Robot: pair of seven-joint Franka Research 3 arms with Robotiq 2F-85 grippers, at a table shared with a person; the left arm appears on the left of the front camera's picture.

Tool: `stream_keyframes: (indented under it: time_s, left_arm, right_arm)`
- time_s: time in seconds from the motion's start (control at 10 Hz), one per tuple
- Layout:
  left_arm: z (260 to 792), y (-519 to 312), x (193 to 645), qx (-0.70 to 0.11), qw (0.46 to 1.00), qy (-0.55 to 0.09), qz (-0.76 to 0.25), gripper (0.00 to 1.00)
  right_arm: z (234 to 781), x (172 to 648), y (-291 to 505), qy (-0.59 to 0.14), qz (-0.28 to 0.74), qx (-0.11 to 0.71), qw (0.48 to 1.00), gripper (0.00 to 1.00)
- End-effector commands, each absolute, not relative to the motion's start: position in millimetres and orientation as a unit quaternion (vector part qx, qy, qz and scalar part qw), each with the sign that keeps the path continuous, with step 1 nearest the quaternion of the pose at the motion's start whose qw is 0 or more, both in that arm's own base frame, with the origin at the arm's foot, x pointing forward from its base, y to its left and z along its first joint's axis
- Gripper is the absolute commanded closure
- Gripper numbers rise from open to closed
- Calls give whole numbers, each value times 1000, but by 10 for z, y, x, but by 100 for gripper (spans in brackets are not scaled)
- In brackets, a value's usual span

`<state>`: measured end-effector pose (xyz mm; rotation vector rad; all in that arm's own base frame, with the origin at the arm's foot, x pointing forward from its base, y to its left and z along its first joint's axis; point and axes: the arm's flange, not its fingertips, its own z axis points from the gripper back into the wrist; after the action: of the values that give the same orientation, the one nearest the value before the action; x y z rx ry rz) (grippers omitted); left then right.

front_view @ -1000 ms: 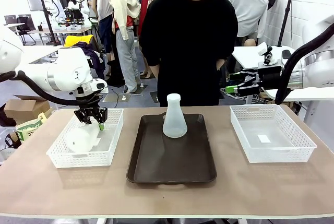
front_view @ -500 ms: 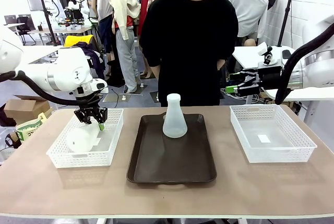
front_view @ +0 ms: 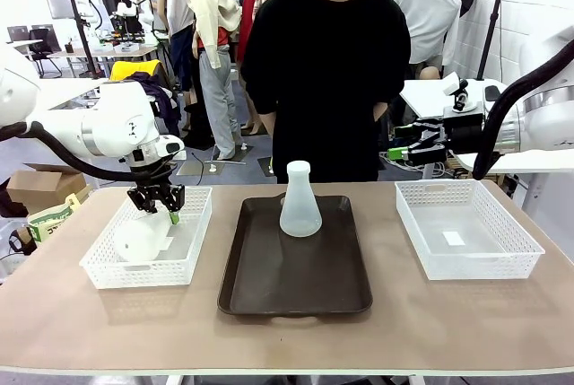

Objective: Prepare the laboratory tools.
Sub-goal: Place the picked Big flask upright in the Handle tray as directed by the person.

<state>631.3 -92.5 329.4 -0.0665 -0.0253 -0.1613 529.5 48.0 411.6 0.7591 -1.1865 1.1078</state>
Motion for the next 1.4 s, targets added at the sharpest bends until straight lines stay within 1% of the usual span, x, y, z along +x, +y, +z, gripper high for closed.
stream_keyframes:
  time_s: [0.0, 0.2, 0.4, 0.6, 0.9, 1.3]
  left_arm:
    - [3408, -1078, 6225, -19, 995, -28, -94, 100]
    - [3696, -1270, 6103, -16, 993, -47, -108, 100]
    - [4002, -1448, 5983, -27, 991, -57, -121, 100]
    - [4277, -1580, 5828, -18, 988, -64, -143, 100]
    - [4483, -1650, 5684, -20, 983, -68, -172, 100]
    - [4715, -1590, 5575, -28, 979, -89, -180, 100]
  right_arm:
    - [4116, 5277, 479, -512, 485, 331, 627, 0]
    - [4116, 5277, 479, -512, 485, 331, 627, 0]
    - [4116, 5277, 479, -512, 485, 331, 627, 0]
    - [4116, 5277, 479, -512, 485, 331, 627, 0]
    - [4116, 5277, 479, -512, 485, 331, 627, 0]
    - [4116, 5277, 479, -512, 485, 331, 627, 0]
